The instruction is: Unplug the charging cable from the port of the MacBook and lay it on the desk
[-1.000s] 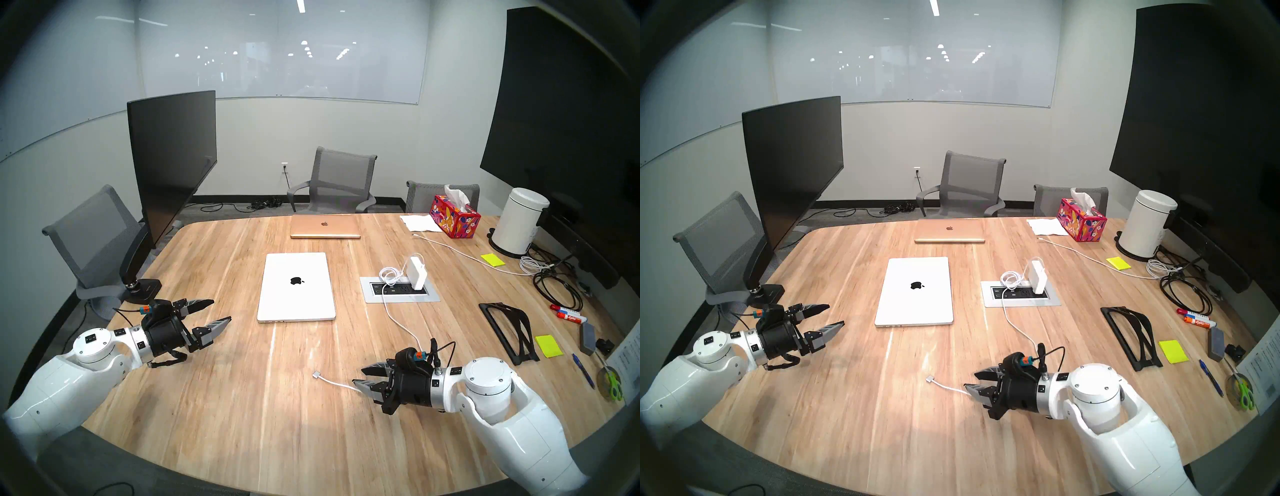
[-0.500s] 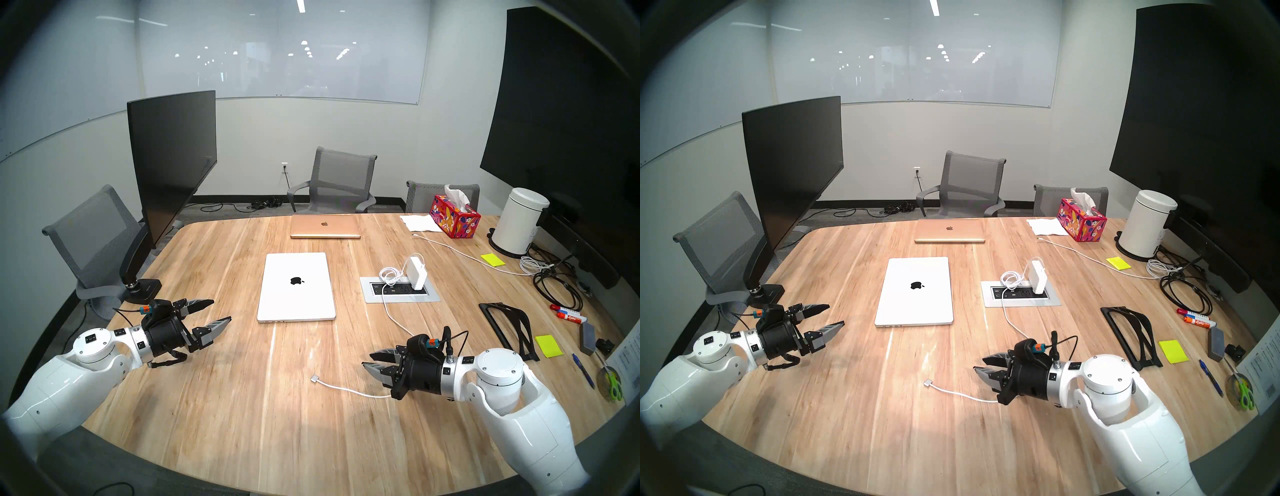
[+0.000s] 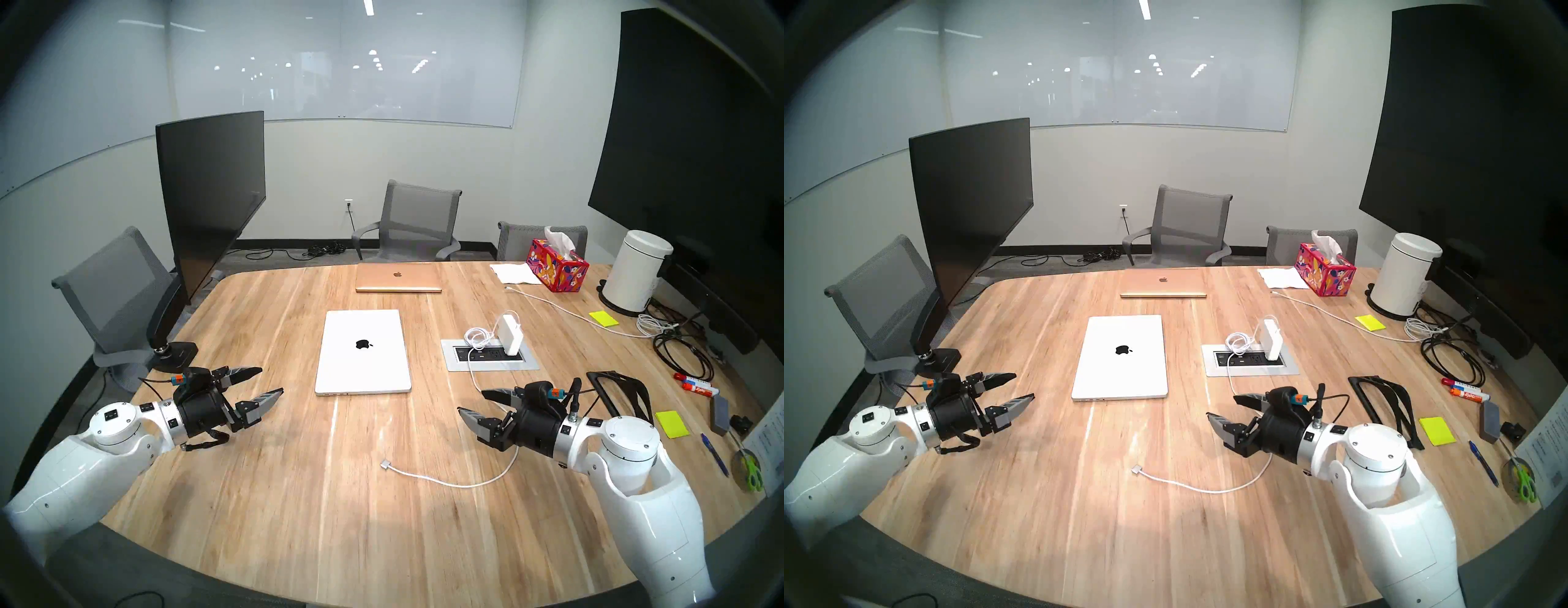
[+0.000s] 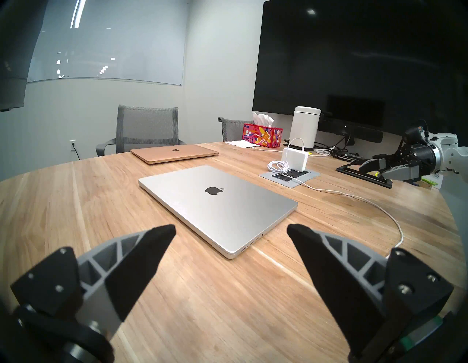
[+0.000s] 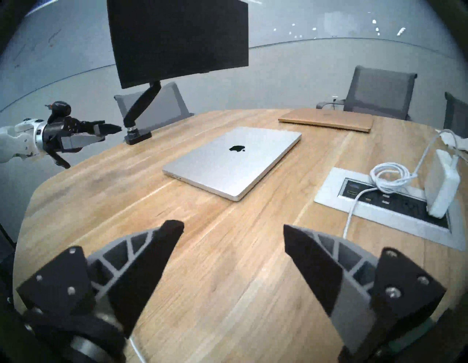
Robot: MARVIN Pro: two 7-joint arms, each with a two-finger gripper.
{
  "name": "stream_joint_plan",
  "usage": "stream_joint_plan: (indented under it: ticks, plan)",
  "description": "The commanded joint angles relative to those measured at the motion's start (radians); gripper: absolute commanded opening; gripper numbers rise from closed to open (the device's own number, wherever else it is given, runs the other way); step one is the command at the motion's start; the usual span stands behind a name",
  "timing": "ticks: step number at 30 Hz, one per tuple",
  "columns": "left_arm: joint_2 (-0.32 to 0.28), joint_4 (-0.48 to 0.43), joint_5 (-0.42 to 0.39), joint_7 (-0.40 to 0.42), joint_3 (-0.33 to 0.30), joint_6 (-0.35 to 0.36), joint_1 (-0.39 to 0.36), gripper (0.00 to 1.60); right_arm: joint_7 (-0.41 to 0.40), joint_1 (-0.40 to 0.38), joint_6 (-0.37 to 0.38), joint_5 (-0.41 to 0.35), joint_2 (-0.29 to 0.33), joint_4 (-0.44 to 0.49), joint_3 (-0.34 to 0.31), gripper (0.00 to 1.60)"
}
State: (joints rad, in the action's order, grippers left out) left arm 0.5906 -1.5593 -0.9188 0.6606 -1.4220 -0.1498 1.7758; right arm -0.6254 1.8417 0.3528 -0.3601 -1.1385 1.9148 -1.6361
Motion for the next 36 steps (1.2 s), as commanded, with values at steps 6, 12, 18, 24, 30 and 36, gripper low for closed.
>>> stream_joint_plan:
  ticks: [6,12,18,24,30,36]
  plan:
    - [-0.001,-0.007,-0.002,-0.002,-0.008,-0.006,-0.003,1.60,0.185,0.006,-0.130,0.040,-0.137,0.004,0.002,1.60]
    - [-0.001,-0.007,-0.002,-0.002,-0.009,-0.006,-0.003,1.60,0.215,-0.002,-0.170,0.065,-0.146,-0.017,0.020,1.60]
    - [-0.001,-0.008,-0.002,-0.003,-0.009,-0.006,-0.003,1.60,0.232,-0.005,-0.231,0.102,-0.152,-0.041,0.039,1.60]
    - [-0.001,-0.008,-0.003,-0.003,-0.009,-0.006,-0.003,1.60,0.220,-0.006,-0.277,0.107,-0.153,-0.058,0.048,1.60]
    - [-0.001,-0.008,-0.003,-0.003,-0.009,-0.006,-0.003,1.60,0.212,-0.006,-0.293,0.105,-0.154,-0.063,0.048,1.60]
    - [-0.001,-0.008,-0.003,-0.003,-0.009,-0.006,-0.003,1.60,0.207,-0.006,-0.296,0.106,-0.157,-0.065,0.046,1.60]
